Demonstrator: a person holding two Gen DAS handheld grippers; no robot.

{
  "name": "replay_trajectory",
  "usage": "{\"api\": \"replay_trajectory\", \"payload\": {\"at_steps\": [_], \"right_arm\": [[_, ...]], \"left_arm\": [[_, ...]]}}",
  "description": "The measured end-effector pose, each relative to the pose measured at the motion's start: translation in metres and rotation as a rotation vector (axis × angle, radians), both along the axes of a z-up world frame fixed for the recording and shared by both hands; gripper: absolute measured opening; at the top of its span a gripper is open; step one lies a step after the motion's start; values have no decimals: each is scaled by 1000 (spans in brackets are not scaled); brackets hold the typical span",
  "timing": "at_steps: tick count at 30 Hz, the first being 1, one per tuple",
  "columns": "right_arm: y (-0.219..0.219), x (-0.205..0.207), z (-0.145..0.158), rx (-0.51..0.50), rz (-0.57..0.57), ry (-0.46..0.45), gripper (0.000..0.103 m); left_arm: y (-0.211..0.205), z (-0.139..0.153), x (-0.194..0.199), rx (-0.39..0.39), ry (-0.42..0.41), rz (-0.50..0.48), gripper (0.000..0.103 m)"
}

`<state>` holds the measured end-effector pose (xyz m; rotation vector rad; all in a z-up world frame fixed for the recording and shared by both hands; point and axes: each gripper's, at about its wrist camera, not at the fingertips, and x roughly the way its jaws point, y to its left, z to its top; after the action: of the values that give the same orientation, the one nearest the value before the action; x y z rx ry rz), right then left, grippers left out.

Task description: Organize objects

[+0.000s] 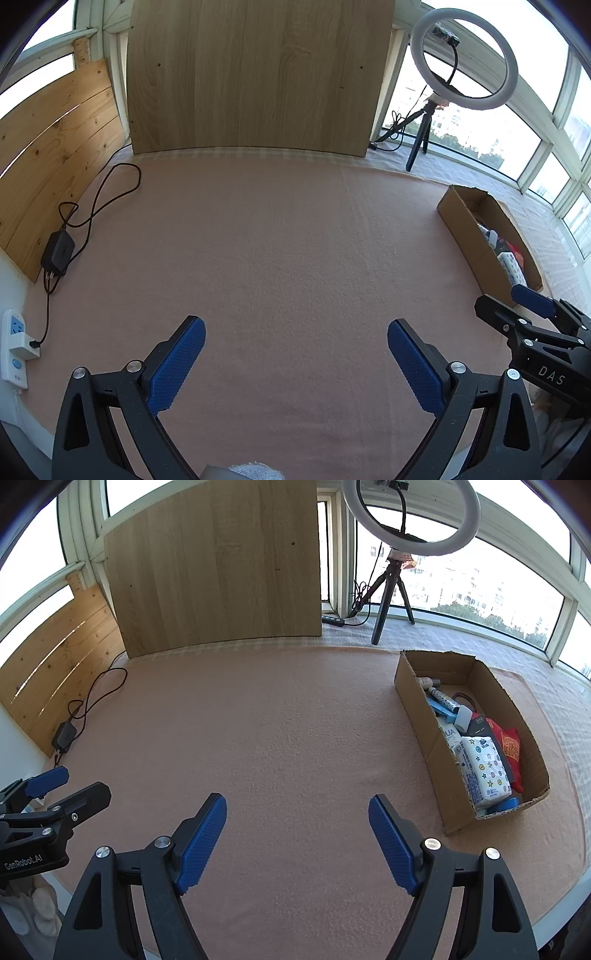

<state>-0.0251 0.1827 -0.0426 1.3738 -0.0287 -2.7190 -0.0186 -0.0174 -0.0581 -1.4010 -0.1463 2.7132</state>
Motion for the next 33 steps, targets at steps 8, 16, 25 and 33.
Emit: {"api": "replay_trajectory", "payload": {"at_steps": [8, 16, 25, 33], "right_arm": [[2, -3, -2, 2, -2, -7, 76], [6, -6, -6, 3, -7, -20, 76], [9, -8, -8, 3, -10, -26, 77], [9, -9, -10, 2, -8, -31, 77]], "left_arm": [[-1, -1, -3, 2, -2, -1, 101], [0, -4, -8, 4, -9, -3, 101], [3, -7, -12, 2, -14, -8, 101], [2, -7, -13, 1, -17, -5, 101]]}}
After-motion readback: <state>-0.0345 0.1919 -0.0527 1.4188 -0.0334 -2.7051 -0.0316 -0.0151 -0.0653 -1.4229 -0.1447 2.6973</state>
